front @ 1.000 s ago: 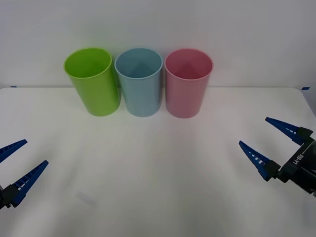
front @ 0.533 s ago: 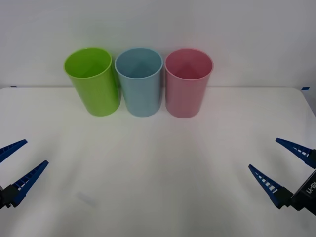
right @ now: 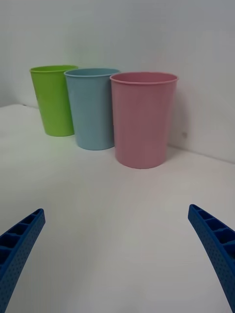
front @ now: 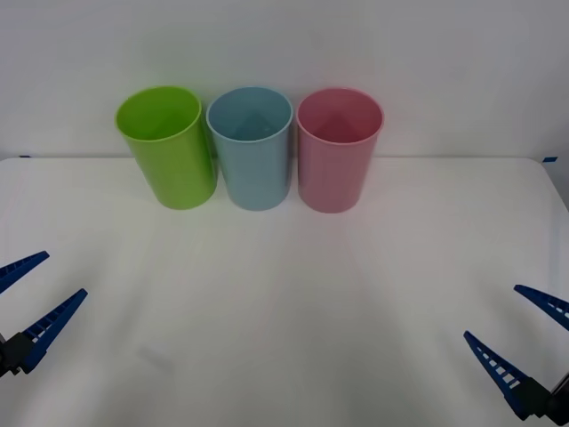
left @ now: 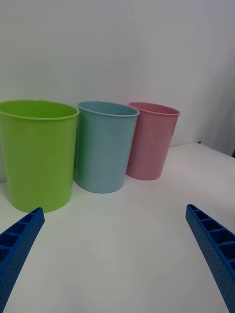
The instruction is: Grasp the object on the table and drop it into the matching bin: aluminum can to the light blue bin, PET bottle to the pink bin.
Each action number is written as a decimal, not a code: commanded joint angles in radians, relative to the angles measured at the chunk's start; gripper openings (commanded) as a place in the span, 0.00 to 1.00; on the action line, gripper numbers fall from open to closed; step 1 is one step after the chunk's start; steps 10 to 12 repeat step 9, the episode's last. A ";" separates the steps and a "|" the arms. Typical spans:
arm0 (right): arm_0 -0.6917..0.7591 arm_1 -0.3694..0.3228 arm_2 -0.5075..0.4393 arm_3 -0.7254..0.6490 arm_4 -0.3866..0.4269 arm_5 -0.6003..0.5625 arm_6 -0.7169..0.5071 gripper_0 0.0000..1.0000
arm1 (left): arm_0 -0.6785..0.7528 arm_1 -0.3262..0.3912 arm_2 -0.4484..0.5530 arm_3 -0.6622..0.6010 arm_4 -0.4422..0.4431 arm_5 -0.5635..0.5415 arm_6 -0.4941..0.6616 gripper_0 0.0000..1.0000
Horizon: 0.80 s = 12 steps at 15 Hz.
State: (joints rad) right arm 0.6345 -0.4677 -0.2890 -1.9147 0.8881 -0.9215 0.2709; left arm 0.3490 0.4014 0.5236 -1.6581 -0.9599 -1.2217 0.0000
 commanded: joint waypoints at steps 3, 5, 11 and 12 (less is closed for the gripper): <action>0.031 0.011 0.001 0.000 0.000 -0.002 0.005 1.00 | 0.000 0.000 0.000 0.000 0.000 0.000 0.000 1.00; 0.039 0.011 0.001 0.000 0.000 0.000 0.005 1.00 | 0.000 0.000 0.000 0.000 0.000 0.000 0.000 1.00; 0.044 0.009 0.001 0.000 0.000 0.000 0.005 1.00 | 0.000 0.000 0.000 0.000 0.000 0.000 0.000 1.00; 0.044 0.009 0.001 0.000 0.000 0.000 0.005 1.00 | 0.000 0.000 0.000 0.000 0.000 0.000 0.000 1.00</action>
